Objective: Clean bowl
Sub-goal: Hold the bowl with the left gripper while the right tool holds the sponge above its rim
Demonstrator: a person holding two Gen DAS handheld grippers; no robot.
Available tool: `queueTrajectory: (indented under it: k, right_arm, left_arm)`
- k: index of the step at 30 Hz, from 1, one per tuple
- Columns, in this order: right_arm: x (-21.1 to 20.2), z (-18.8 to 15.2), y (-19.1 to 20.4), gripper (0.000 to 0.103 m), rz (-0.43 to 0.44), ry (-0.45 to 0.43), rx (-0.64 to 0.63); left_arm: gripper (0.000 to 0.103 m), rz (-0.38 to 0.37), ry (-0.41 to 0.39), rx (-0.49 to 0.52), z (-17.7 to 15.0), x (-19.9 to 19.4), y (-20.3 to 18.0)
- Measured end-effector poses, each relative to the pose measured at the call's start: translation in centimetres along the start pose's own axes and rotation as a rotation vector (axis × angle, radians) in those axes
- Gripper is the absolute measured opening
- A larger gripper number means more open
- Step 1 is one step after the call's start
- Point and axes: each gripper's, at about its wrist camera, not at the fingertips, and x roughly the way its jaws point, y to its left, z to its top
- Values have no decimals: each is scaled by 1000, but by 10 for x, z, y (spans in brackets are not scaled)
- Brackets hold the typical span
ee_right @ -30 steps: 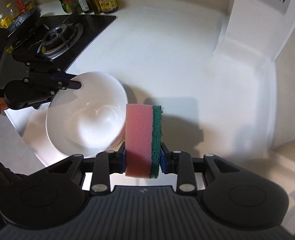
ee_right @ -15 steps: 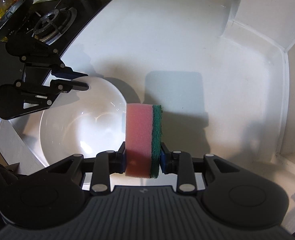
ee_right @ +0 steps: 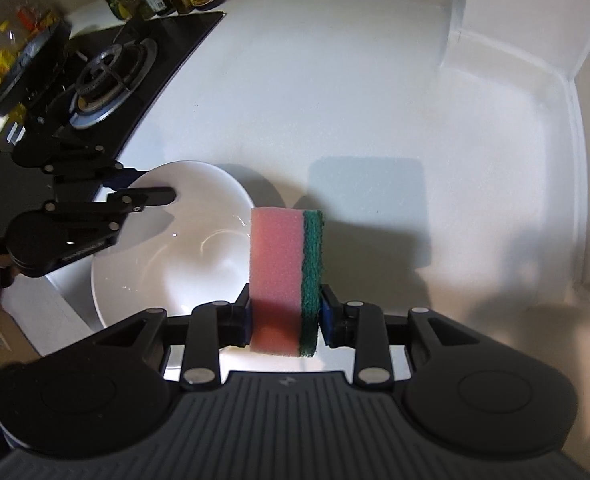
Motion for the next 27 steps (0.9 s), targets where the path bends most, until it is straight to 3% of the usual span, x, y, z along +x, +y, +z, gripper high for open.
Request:
queueTrajectory:
  k: [7,18,22,27]
  right_arm:
    - [1,0,1,30,21,20,2]
    - [4,-2,10,29,-112,1,174]
    - [5,-6,11,28,-132,-17,219]
    - [4,-17,9,28,-91,-66,269]
  left_arm:
    - [15,-17,24,152,10,10,-1]
    - [16,-222,-27,523,40,35,9]
    - [17,-230,-1,463,52,40,13]
    - [19,-73,21,194,36,21,14]
